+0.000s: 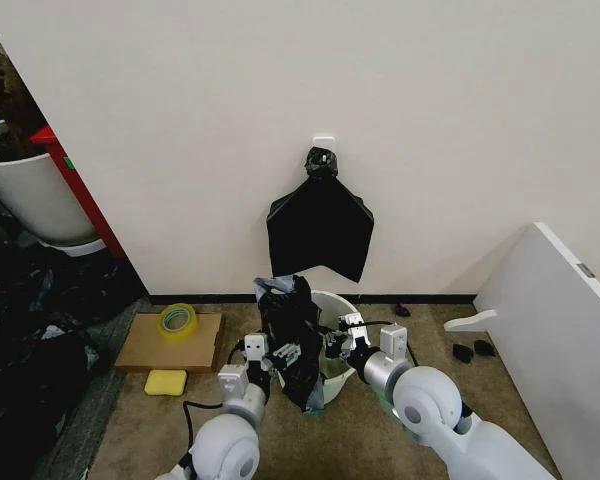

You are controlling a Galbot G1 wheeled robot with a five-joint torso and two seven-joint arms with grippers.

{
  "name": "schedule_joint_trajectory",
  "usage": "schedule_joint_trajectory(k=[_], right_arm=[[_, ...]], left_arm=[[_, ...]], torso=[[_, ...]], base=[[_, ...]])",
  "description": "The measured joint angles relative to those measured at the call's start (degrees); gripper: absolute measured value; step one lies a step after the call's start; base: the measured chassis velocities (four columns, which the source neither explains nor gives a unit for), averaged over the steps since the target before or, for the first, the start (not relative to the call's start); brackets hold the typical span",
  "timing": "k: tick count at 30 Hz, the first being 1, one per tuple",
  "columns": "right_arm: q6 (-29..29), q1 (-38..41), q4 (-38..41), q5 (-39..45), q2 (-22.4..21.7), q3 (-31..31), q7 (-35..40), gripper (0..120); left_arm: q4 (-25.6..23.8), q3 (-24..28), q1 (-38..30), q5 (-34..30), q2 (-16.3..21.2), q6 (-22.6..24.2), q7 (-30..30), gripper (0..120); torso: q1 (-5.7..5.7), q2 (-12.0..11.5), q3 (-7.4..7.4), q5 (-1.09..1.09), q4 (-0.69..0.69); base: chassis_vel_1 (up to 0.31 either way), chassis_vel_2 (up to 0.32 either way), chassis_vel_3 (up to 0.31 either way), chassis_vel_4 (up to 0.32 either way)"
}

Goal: Place the garbage bag over the trash bin.

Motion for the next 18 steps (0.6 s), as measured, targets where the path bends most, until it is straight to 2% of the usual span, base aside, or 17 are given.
schedule_joint_trajectory(k=[7, 11, 14, 17, 18], right_arm=[[-0.06, 0.13, 0.0, 0.1, 0.03, 0.01, 0.18, 0], [-0.08, 0.24, 0.0, 0.12, 0.24, -0.06, 0.34, 0], [-0.08, 0.23, 0.08, 0.14, 0.48, -0.08, 0.45, 0], [-0.08, 0.21, 0.11, 0.14, 0.54, -0.08, 0.5, 0], [-0.08, 0.17, 0.11, 0.14, 0.58, -0.08, 0.57, 0]], left_arm=[[0.97, 0.52, -2.39, -3.06, -1.23, 4.34, -3.69, 93], [2.08, 1.15, -3.97, -4.63, -2.89, 7.49, -7.76, 92], [3.38, 1.08, -5.72, -7.62, -4.09, 10.32, -10.05, 86], [3.91, 0.83, -6.42, -9.24, -4.58, 11.18, -10.66, 83], [4.65, 0.5, -7.29, -11.11, -5.16, 11.98, -11.39, 76]], torso=[[0.0, 0.0, 0.0, -0.01, 0.0], [0.0, 0.0, 0.0, -0.01, 0.0], [0.0, 0.0, 0.0, -0.01, 0.0], [0.0, 0.0, 0.0, -0.01, 0.0], [0.0, 0.0, 0.0, 0.0, 0.0]], base=[[0.0, 0.0, 0.0, 0.0], [0.0, 0.0, 0.0, 0.0], [0.0, 0.0, 0.0, 0.0], [0.0, 0.0, 0.0, 0.0], [0.0, 0.0, 0.0, 0.0]])
